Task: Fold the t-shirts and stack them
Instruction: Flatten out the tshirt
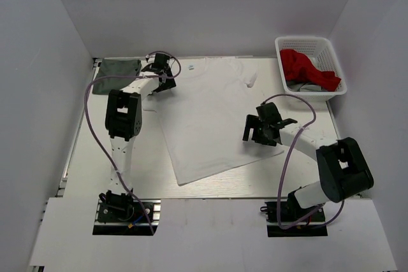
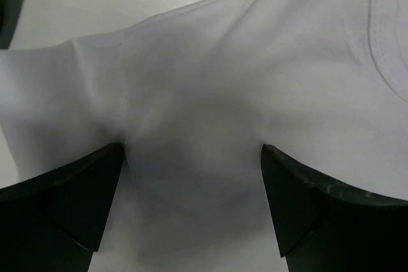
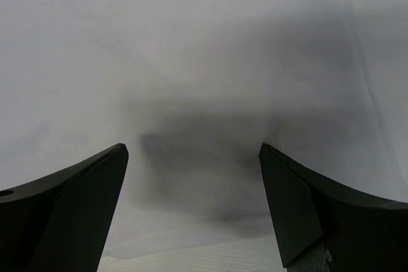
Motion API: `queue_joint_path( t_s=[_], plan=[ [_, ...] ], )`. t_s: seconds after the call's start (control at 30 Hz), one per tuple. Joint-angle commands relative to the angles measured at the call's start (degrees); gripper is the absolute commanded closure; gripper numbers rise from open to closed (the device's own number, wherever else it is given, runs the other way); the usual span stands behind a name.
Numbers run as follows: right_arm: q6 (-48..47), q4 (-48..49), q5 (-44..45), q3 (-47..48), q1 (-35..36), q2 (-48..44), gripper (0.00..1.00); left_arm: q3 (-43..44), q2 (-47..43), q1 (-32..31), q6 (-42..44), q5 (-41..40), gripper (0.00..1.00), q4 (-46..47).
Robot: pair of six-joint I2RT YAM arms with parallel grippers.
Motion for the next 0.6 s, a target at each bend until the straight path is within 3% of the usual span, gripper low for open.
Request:
queue_joint_path(
  t_s=[0.0, 0.17, 0.23, 0.43, 0.47, 0.57],
  plan=[
    [1.9, 0.7, 1.8, 1.8, -0.8, 2.5, 0.1, -7.2, -6.6, -0.3, -4.7, -6.6, 0.0, -3.4],
    [2.1, -0.2, 0.2, 6.1, -2.7, 8.5, 0.1, -26.4, -14.5, -0.8, -12.2, -7.2, 0.0, -6.4],
    [0.7, -1.8, 0.9, 8.6, -3.7, 12.0, 0.1, -36.6, -22.3, -1.4, -14.1, -4.8, 0.0, -4.9],
    [-4.7, -2.4, 0.6, 16.6, -7.8, 18.5, 0.1, -64.7, -45.4, -4.5, -20.9, 18.2, 0.0, -2.8],
    [-8.4, -2.1, 0.2, 20.2, -8.2, 20.7, 0.1, -68.5, -54.2, -6.8, -21.7, 23.9, 0.0, -0.5],
    [-12.9, -0.8, -4.2, 27.1, -8.5, 24.5, 0.1, -78.8, -67.9, -9.2, -25.1, 30.6, 0.0, 0.2]
  ],
)
